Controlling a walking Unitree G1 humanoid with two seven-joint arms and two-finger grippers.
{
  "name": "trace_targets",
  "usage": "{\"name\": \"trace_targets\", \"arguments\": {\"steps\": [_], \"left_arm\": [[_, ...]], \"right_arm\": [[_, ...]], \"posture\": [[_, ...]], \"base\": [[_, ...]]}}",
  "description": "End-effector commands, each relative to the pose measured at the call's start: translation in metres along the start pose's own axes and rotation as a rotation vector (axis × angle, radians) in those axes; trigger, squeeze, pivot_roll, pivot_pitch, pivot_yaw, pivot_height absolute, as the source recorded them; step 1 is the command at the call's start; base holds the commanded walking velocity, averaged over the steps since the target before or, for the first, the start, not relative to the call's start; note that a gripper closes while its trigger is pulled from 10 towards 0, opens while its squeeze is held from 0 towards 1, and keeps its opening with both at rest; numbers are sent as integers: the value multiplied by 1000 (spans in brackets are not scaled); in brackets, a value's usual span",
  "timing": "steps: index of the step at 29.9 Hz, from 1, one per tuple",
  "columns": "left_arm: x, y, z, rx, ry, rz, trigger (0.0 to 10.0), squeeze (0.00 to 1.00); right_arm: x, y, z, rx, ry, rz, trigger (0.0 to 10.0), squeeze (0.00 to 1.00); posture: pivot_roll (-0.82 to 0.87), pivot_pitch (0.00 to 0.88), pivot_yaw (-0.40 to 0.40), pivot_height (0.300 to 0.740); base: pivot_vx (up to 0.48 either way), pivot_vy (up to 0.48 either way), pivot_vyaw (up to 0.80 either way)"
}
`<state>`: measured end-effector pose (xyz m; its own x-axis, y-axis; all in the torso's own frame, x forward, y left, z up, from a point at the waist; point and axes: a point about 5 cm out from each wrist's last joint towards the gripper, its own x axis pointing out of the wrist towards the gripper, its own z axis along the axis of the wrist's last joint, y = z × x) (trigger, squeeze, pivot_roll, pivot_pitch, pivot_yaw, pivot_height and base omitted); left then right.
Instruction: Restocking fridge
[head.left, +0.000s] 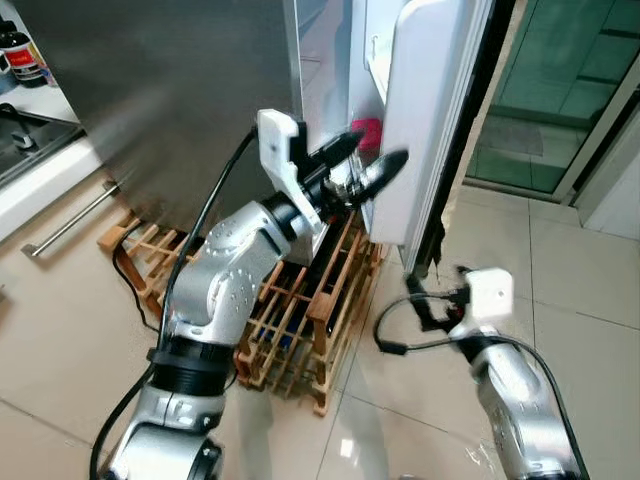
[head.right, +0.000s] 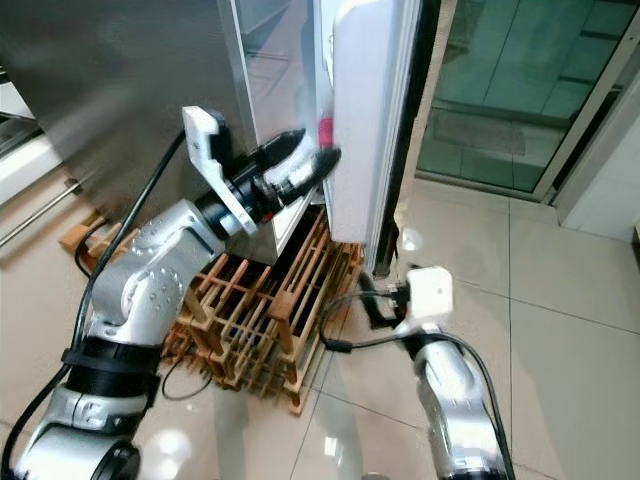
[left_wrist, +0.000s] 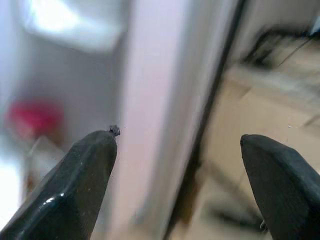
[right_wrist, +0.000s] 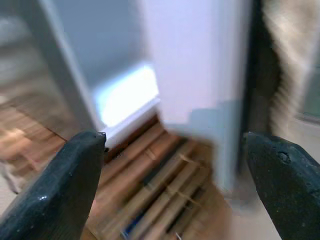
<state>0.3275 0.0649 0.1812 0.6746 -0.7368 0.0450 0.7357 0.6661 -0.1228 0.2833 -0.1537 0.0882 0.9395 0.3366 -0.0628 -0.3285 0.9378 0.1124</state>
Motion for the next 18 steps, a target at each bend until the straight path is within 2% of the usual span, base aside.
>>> {"name": "trace_targets", "arguments": {"steps": [1, 4, 11, 14, 18], "left_arm": [[-9, 22, -25, 34, 148, 174, 10000, 0], [-16, 33, -34, 31, 189, 263, 10000, 0], [-18, 36, -40, 63, 204, 325, 10000, 0], [-21, 42, -44, 87, 219, 365, 10000, 0], [-28, 56, -43, 104, 207, 479, 10000, 0]], "right_arm": [[7, 2, 5, 19, 0, 32, 10000, 0], [13, 5, 12, 8, -14, 68, 10000, 0], [24, 6, 21, 13, 1, 107, 10000, 0], [24, 0, 23, -9, -1, 93, 10000, 0], [20, -15, 23, -40, 7, 48, 10000, 0]], "posture": [[-75, 0, 49, 740], [-72, 0, 46, 740], [-68, 0, 40, 740], [-69, 0, 39, 740], [-71, 0, 40, 740]], "base": [[0, 0, 0], [0, 0, 0], [0, 0, 0], [0, 0, 0], [0, 0, 0]]}}
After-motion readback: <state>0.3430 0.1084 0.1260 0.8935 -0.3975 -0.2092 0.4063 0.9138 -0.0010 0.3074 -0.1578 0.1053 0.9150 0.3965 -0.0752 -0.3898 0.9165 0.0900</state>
